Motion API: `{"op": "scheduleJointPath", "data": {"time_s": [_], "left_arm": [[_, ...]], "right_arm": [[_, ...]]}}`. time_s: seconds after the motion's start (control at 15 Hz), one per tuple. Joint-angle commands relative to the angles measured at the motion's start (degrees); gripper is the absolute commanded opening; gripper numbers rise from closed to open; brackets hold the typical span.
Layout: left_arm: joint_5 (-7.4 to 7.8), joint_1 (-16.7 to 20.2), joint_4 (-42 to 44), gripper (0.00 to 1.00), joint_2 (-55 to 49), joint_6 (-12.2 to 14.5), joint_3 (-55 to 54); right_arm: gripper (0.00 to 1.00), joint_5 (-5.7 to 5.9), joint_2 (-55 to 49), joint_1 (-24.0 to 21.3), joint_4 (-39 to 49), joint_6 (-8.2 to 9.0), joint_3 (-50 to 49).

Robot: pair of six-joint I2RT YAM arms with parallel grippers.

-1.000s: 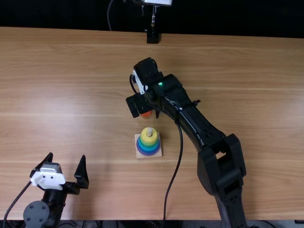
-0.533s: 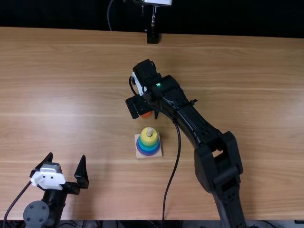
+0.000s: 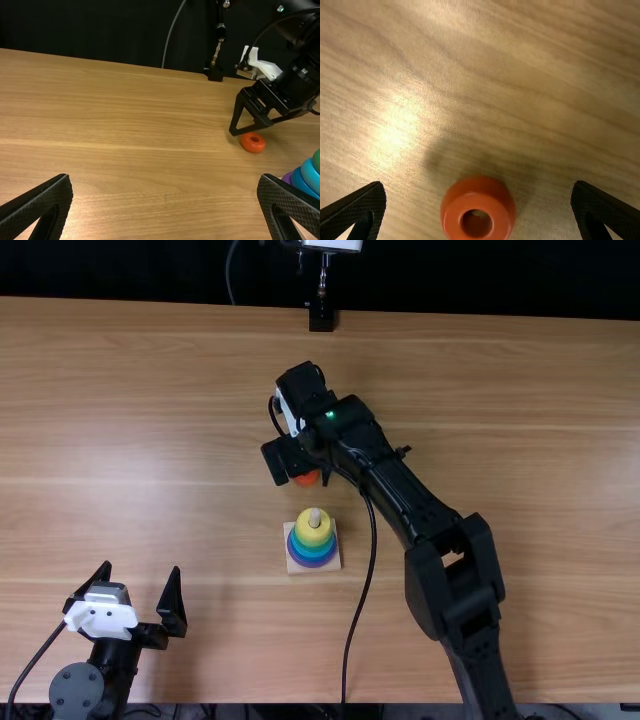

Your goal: Build the Hanoi tower: stack the rings onto the peg from bottom to top in this color order: purple, dark blue, light blue, dark green, light green, yellow, orange.

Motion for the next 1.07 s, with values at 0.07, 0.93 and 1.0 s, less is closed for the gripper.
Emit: {"op": "scheduleJointPath", "data": {"time_s": [0.07, 0.93, 1.0], "left_arm": [[0.29, 0.6, -0.7, 1.00, -0.7, 0.2, -3.1], [0.29, 0.6, -0.7, 1.00, -0.7, 0.2, -3.1], [0.29, 0.6, -0.7, 1.00, -0.7, 0.2, -3.1]], "right_arm": [[1.00, 0.39, 2.0, -0.4, -0.7, 0.18, 1.8], [0.20, 0.18, 2.1, -0.3, -5.0, -0.45, 0.8], [0.13, 0.18, 2.1, -0.2, -5.1, -0.45, 0.8]]}}
